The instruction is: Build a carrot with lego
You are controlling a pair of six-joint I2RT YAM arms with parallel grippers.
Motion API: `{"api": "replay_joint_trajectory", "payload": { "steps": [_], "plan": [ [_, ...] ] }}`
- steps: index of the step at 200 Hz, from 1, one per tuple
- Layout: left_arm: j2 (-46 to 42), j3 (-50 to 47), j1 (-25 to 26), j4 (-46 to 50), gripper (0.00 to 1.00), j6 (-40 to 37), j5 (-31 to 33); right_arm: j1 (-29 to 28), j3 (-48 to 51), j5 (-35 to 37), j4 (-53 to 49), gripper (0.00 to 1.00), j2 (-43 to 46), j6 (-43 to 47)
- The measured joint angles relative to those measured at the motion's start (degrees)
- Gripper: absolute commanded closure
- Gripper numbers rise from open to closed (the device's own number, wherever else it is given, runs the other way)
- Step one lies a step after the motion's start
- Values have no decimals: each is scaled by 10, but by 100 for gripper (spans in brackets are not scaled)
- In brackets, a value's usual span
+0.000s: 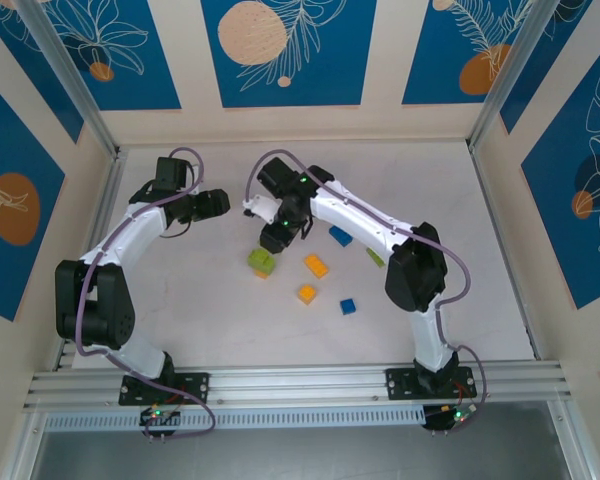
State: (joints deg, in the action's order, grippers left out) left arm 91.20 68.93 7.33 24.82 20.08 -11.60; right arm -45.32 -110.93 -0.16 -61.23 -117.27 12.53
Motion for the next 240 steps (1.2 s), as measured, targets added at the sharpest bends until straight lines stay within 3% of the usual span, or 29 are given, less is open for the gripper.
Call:
{"api": "replay_joint_trajectory", "payload": {
  "steps": [96,240],
  "plan": [
    [0,0,-2,0,22,0,0,-16,-100,-10,-49,67,-66,8],
    [0,0,-5,0,23,0,-4,-16,-110,-23,-59,67,-99,15]
  ]
}}
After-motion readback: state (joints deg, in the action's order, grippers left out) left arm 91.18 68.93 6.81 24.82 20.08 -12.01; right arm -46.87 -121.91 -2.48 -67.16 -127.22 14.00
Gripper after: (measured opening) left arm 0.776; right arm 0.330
